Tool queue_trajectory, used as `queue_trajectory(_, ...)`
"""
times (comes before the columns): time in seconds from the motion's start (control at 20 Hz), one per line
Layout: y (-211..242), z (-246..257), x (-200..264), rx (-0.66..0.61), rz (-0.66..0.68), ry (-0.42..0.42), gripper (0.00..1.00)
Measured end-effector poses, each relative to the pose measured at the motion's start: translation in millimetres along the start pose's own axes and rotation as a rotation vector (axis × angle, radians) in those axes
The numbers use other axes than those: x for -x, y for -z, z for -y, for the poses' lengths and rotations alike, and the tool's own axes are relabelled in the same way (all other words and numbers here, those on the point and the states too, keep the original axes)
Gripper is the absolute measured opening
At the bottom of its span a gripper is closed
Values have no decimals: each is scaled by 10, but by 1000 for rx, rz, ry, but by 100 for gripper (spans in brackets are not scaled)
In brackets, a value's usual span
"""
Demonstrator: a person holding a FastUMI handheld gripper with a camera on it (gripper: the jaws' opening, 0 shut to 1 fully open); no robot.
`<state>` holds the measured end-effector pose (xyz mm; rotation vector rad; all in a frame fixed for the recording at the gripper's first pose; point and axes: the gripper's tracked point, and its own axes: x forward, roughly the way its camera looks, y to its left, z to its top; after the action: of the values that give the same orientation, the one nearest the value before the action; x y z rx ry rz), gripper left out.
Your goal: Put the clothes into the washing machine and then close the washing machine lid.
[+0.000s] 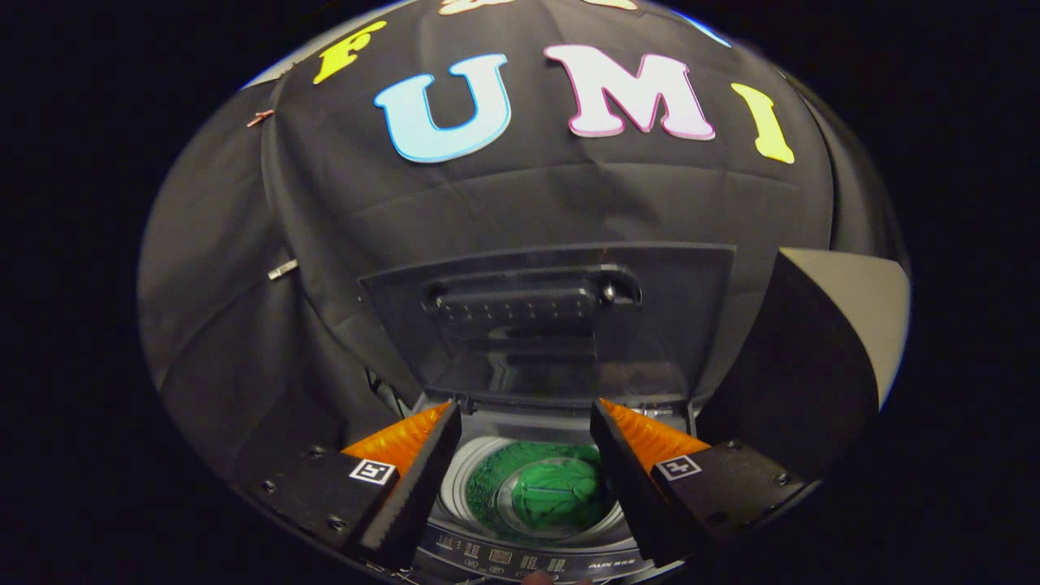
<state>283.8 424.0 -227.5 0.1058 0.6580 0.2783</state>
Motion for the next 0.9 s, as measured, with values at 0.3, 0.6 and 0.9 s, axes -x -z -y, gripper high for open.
queue_trajectory(0.3,-906,-142,280,89,366,-40,100)
queue_trajectory(0.6,-1636,-6,112,75,487,-6,99)
queue_trajectory(0.9,-1613,119,-521,184,374,60,99)
